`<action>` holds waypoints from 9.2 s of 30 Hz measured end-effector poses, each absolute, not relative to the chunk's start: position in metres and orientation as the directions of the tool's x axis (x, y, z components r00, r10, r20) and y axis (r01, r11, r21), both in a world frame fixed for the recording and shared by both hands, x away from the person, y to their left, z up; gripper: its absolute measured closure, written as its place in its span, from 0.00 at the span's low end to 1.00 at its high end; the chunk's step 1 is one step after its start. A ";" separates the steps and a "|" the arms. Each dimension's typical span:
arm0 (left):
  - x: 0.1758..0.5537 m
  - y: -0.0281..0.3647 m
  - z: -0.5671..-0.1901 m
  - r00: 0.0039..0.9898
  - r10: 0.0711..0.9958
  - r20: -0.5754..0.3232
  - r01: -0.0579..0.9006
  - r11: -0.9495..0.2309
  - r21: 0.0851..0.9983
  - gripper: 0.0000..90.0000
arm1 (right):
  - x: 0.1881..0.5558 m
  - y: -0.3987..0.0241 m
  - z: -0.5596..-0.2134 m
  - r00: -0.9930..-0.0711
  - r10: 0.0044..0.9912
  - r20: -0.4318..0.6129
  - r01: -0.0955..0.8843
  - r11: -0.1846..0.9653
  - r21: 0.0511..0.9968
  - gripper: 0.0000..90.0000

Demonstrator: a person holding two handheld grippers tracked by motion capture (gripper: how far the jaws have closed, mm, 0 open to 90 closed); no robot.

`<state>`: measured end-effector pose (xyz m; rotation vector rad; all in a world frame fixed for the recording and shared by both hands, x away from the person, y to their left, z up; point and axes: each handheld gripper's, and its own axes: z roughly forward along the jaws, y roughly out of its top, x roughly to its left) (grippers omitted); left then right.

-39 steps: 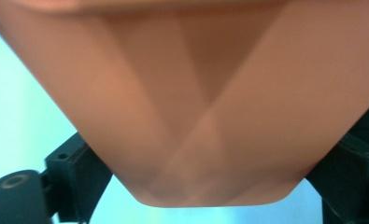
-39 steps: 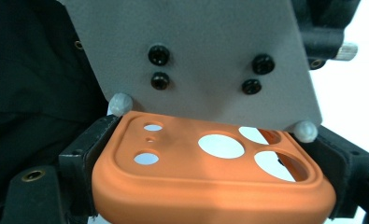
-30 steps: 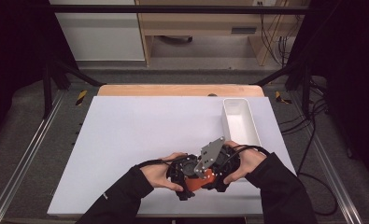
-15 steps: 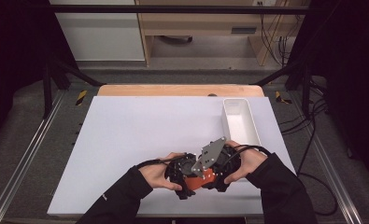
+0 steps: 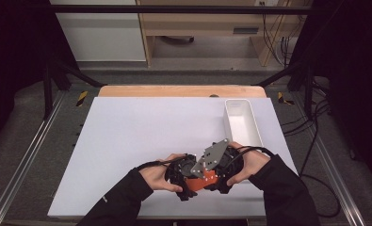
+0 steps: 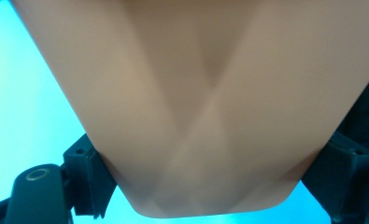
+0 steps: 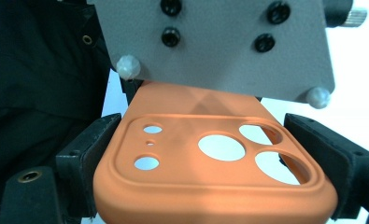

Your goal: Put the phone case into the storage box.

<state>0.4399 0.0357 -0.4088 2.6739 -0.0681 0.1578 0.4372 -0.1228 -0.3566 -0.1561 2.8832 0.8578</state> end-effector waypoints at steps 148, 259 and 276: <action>0.435 0.044 -0.410 0.996 -0.045 0.072 -0.084 -0.676 0.732 0.17 | 0.432 -0.166 -0.379 -0.999 0.021 -0.038 -0.024 0.465 0.885 0.16; 0.452 0.260 -0.434 0.725 0.688 -0.021 0.332 -0.322 0.886 0.00 | 0.461 -0.218 -0.305 -0.818 0.573 -0.039 0.209 0.360 0.909 0.18; 0.450 0.273 -0.437 0.698 0.716 -0.014 0.326 -0.299 0.897 0.00 | 0.472 -0.221 -0.291 -0.707 0.704 -0.066 0.237 0.325 0.915 0.18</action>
